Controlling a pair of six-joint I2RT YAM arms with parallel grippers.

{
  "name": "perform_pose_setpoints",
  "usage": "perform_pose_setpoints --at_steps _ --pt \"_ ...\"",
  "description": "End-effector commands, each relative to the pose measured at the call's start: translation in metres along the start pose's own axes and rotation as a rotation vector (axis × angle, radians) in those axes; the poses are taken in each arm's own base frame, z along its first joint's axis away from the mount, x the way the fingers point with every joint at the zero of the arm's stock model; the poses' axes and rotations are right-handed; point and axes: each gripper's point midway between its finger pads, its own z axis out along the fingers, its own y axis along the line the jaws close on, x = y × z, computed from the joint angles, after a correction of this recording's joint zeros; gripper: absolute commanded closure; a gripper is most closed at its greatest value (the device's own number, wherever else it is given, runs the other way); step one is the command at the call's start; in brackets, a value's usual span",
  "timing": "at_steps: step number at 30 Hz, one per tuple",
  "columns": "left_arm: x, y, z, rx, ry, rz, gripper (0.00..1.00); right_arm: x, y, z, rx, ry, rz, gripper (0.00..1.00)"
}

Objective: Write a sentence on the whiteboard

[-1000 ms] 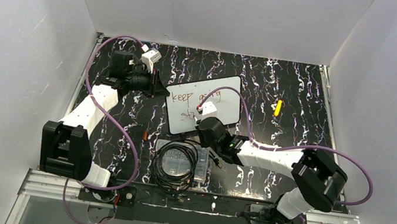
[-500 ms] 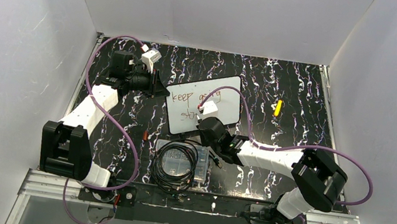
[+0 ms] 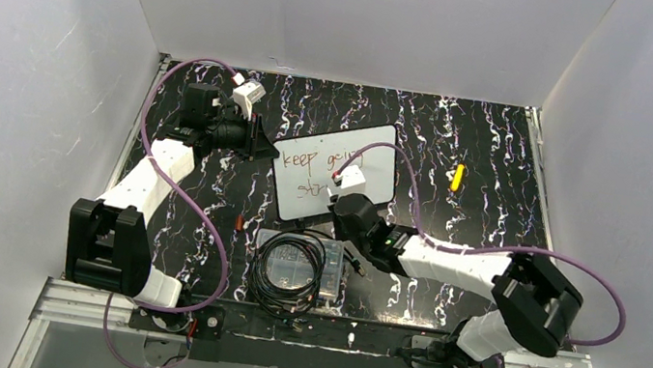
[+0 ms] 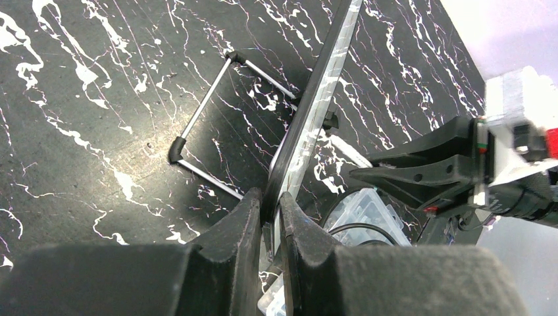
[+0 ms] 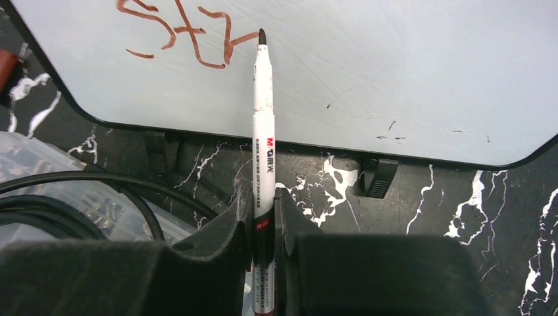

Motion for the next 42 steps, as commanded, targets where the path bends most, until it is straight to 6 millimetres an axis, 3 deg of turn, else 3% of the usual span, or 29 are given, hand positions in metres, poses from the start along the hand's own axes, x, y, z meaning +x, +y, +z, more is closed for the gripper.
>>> perform_pose_setpoints --at_steps 1,23,36,42 --pt "-0.024 -0.008 -0.01 0.003 -0.057 0.057 1.0 -0.035 0.003 -0.015 -0.049 -0.13 0.04 0.99" --pt "-0.025 -0.008 -0.011 0.004 -0.058 0.058 1.0 -0.013 0.002 0.01 -0.021 -0.02 -0.004 0.99" --pt "-0.026 -0.009 -0.011 0.005 -0.06 0.06 1.0 0.014 -0.001 0.008 -0.027 0.07 -0.023 0.99" --pt "-0.025 -0.008 -0.01 0.004 -0.058 0.057 1.0 0.013 -0.01 0.005 0.019 0.064 -0.016 0.99"
